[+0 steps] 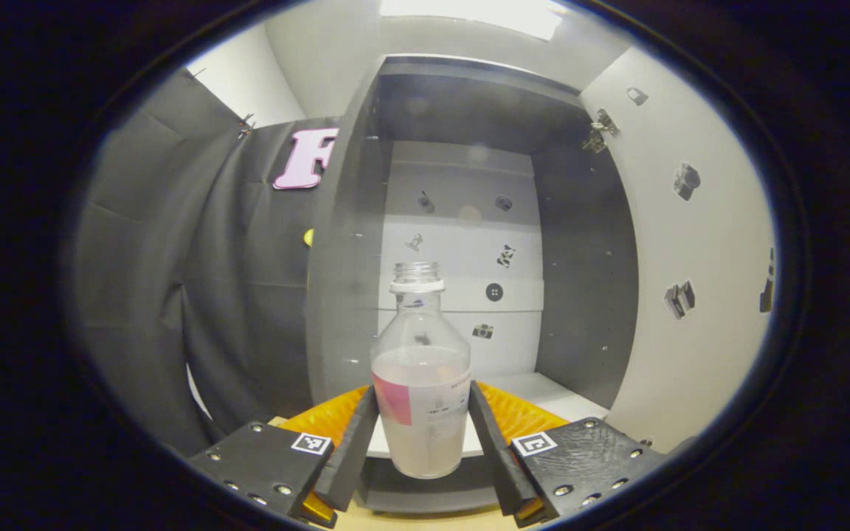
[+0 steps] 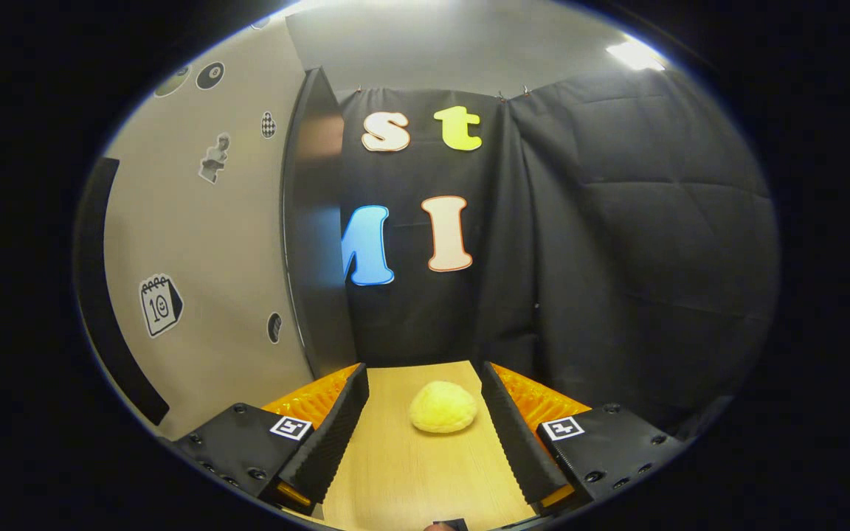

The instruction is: Open the cabinet door with the right hand, grasp the bottle in the cabinet with the left hand and place it on the coaster, then close the cabinet door with the right hand.

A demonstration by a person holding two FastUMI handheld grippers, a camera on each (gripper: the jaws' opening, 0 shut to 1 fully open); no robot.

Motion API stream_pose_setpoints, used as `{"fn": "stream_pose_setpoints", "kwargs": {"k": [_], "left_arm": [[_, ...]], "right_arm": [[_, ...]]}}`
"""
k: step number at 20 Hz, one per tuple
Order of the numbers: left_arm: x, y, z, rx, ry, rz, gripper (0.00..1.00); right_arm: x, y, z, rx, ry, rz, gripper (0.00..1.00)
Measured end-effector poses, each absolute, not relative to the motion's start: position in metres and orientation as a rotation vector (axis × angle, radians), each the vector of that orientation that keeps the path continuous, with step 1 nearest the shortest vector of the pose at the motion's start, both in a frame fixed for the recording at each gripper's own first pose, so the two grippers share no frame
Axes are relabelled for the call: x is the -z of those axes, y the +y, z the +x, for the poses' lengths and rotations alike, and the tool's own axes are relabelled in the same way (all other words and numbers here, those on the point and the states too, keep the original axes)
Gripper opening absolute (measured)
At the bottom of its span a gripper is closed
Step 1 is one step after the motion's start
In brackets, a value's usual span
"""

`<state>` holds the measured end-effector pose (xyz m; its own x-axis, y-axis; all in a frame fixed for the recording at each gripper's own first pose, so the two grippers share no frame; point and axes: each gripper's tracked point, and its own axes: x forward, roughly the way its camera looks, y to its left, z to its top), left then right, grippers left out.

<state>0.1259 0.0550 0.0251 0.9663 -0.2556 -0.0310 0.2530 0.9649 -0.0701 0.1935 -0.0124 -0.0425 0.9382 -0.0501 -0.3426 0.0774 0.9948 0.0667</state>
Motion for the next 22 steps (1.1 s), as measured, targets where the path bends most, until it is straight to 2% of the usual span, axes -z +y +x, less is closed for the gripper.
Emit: {"fn": "stream_pose_setpoints", "kwargs": {"k": [4,12,22], "left_arm": [[-0.012,0.089,0.088,0.190,0.052,-0.064,0.71],[0.015,0.145,0.026,0.064,0.059,-0.075,0.71],[0.108,0.184,-0.037,-0.067,0.127,-0.129,0.71]], "right_arm": [[0.043,-0.007,0.195,0.015,0.343,0.077,0.96],[0.055,0.001,0.192,-0.056,0.368,0.089,0.96],[0.079,-0.005,0.180,-0.080,0.404,0.103,0.97]]}}
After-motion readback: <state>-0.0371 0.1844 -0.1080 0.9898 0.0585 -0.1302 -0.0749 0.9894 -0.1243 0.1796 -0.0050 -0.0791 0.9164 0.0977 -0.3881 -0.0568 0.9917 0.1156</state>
